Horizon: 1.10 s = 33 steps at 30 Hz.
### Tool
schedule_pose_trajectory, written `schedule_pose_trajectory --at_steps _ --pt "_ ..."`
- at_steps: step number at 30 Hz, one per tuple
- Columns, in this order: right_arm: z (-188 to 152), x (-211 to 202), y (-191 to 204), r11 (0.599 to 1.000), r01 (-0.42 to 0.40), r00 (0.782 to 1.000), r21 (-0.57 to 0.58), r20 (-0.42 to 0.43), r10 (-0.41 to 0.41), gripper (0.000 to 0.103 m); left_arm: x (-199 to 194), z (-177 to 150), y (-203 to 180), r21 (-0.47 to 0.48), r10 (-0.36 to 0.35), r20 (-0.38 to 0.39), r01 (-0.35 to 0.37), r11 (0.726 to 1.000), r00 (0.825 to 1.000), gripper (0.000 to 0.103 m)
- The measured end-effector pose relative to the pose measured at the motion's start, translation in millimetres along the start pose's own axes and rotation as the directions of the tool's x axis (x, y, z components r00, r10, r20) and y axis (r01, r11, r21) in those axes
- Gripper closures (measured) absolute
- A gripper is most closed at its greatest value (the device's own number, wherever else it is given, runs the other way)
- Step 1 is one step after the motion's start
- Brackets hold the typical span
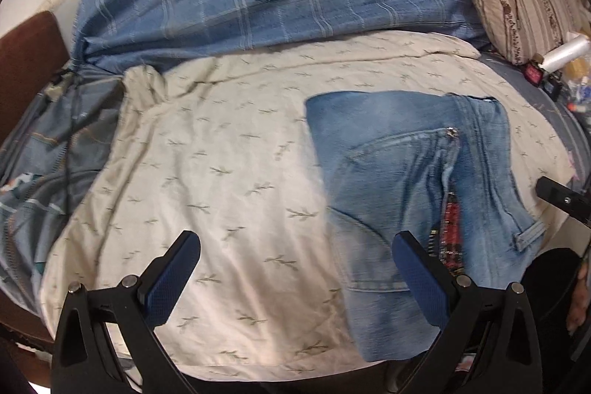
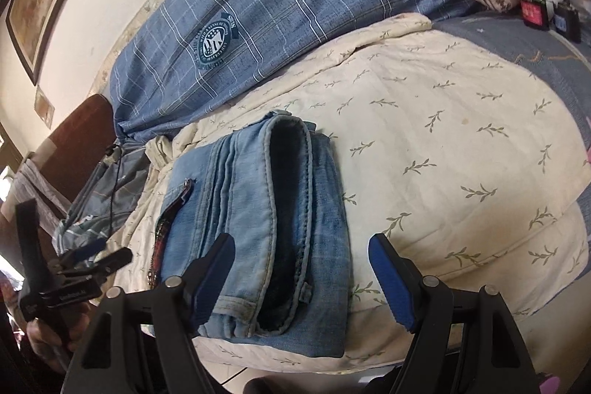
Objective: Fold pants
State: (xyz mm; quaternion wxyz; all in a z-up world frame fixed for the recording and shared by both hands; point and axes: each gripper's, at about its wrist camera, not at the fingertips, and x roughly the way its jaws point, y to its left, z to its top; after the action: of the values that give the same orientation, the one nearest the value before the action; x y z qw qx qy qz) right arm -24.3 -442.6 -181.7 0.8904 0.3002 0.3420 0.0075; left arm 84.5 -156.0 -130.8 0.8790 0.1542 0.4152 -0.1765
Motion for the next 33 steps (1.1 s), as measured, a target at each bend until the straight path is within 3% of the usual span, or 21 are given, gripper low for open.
schedule_pose_trajectory --at_steps 7,15,21,24,25,28,30,33 --pt "9 22 -10 0.998 -0.048 0.996 0.051 -0.068 0.052 0.025 12 1 -11 -0.003 -0.131 -0.023 0.131 0.991 0.991 0.0" --pt "19 51 -11 0.996 -0.069 0.992 0.048 -0.104 0.074 0.025 34 13 3 -0.037 -0.271 -0.027 0.27 0.962 0.962 0.0" --pt "16 55 -7 0.985 -0.169 0.978 0.046 -0.116 0.173 0.024 56 16 10 -0.1 -0.428 -0.05 0.422 0.901 0.902 0.0" --pt "13 49 2 0.973 -0.232 0.967 0.01 -0.104 0.231 0.026 54 14 12 -0.128 -0.509 -0.035 0.502 0.856 0.86 0.0" --pt "12 48 6 0.97 -0.243 0.965 -0.011 -0.106 0.241 0.027 51 13 9 -0.111 -0.514 -0.028 0.508 0.854 0.857 0.0" --pt "8 58 12 0.988 -0.148 0.981 -0.045 -0.131 0.141 0.027 52 12 -7 -0.024 -0.439 -0.044 0.438 0.899 0.898 0.0" --pt "9 66 11 0.991 -0.129 0.982 -0.041 -0.142 0.122 0.025 57 12 -7 -0.042 -0.45 -0.049 0.449 0.893 0.891 0.0" --pt "9 67 11 0.99 -0.14 0.982 -0.025 -0.132 0.136 0.025 67 13 -4 -0.125 -0.499 -0.059 0.489 0.863 0.865 0.004"
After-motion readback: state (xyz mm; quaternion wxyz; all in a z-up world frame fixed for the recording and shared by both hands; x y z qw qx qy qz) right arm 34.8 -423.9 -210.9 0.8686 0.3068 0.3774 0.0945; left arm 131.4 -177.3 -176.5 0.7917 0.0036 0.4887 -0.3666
